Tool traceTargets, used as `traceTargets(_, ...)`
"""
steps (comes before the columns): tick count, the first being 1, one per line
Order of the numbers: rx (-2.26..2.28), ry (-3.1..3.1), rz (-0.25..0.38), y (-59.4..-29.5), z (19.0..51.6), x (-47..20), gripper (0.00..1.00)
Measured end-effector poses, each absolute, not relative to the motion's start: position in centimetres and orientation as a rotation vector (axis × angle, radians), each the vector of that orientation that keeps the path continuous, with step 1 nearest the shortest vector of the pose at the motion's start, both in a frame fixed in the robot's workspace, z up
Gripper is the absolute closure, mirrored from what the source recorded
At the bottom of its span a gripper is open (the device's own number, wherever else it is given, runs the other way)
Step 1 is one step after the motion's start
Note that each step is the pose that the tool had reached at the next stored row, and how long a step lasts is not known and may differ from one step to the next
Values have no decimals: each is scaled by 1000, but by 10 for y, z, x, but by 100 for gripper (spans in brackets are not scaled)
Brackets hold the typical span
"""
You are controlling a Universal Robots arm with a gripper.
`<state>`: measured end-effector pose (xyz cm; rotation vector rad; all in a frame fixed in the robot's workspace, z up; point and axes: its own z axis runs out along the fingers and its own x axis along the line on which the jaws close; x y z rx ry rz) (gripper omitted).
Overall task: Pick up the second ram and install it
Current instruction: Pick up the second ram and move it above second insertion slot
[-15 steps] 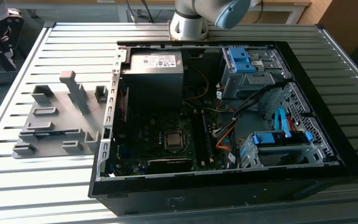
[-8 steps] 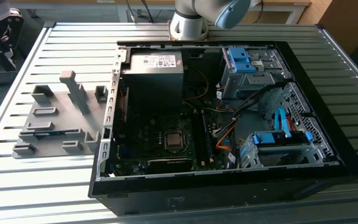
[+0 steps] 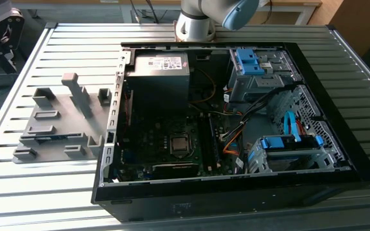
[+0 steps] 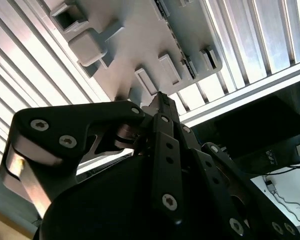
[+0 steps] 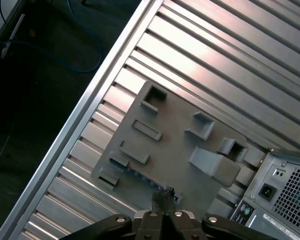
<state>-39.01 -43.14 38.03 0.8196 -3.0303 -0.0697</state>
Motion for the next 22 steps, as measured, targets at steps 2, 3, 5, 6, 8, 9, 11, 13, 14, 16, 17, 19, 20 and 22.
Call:
traceTargets(2, 832, -3027, -70, -431, 380, -390, 89)
traceTargets(3, 839, -3025, -70, -431, 380, -390, 89)
traceTargets(5, 857, -3020, -70, -431, 380, -390, 89)
traceTargets(6, 865, -3017, -70, -431, 380, -390, 89)
traceTargets(8, 879, -3013, -70, -431, 380, -390, 89)
traceTargets(9, 884, -3011, -69, -431, 380, -390, 89)
traceTargets(11, 896, -3007, -69, -431, 380, -390, 89)
traceTargets(13, 910, -3003, -69, -431, 380, -390, 89)
traceTargets(14, 919, -3000, -69, -431, 380, -390, 89)
traceTargets(16, 945, -2991, -69, -431, 380, -390, 89)
traceTargets(17, 961, -2986, -68, -431, 380, -390, 89)
traceTargets(19, 990, -2976, -68, -431, 380, -390, 89)
traceTargets(20, 1005, -2971, -68, -431, 380, -390, 89)
traceTargets(22, 1036, -2960, -68, -431, 379, -390, 89)
